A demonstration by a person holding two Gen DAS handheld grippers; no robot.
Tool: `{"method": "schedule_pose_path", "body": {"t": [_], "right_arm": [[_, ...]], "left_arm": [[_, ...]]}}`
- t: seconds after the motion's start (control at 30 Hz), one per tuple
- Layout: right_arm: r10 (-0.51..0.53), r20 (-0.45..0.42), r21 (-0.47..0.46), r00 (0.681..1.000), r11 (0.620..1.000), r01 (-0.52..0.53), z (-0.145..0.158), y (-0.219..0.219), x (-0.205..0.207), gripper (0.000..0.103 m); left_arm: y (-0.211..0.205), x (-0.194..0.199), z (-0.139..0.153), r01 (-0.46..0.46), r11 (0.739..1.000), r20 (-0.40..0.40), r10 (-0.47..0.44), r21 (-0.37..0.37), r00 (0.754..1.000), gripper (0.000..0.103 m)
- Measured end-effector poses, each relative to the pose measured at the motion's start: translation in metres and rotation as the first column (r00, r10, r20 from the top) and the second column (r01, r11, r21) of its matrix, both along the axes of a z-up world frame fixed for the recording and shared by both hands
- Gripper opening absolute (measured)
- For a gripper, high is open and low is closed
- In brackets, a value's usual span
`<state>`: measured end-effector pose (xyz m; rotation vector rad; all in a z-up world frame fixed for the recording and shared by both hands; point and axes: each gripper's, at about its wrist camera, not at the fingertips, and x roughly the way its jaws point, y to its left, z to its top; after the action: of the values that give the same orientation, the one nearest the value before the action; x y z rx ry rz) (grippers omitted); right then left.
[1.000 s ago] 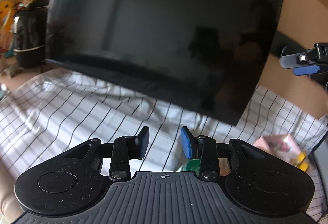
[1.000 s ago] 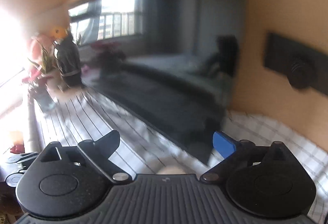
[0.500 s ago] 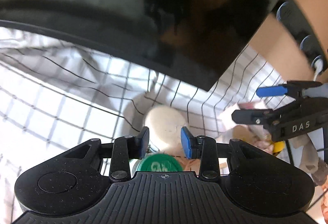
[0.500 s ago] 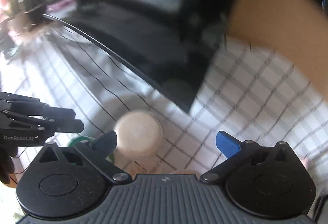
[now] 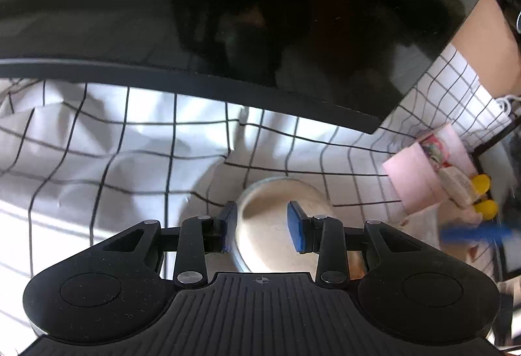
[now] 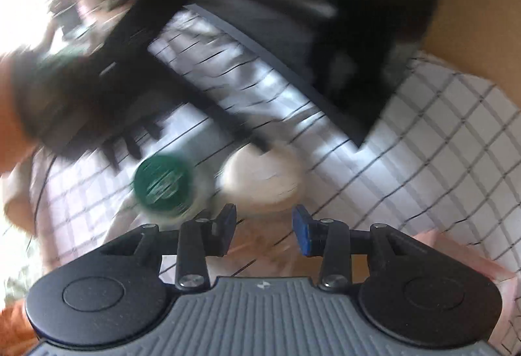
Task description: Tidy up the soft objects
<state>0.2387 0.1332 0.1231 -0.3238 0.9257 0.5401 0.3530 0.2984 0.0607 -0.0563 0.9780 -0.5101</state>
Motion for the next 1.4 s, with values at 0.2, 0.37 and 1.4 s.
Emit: {"method": "schedule_pose_path", "body": {"t": [0.2, 0.37, 1.4], "right_arm": [[0.035, 0.010, -0.023, 0.999, 0.999, -0.035, -0.026, 0.026, -0.026, 0.038], [0.103, 0.163, -0.164, 0.981, 0.983, -0.077, -0.061, 0.053, -0.053, 0.038], [-0.057, 0.319, -0.241, 0.946, 0.960, 0.140, -0.081, 0.054, -0.036, 0.036]], "left_arm": [[-0.008, 0.023, -0.009, 0.021, 1.000, -0.010, -0.021, -0.005, 1.000, 0.037], [-0.010, 0.033, -0.017, 0.046, 0.998, -0.038, -0.048, -0.044, 0.998, 0.038], [0.004, 0.031, -0.015, 0.171, 0.983, -0.095, -0.178, -0.071, 0.980, 0.038]]}}
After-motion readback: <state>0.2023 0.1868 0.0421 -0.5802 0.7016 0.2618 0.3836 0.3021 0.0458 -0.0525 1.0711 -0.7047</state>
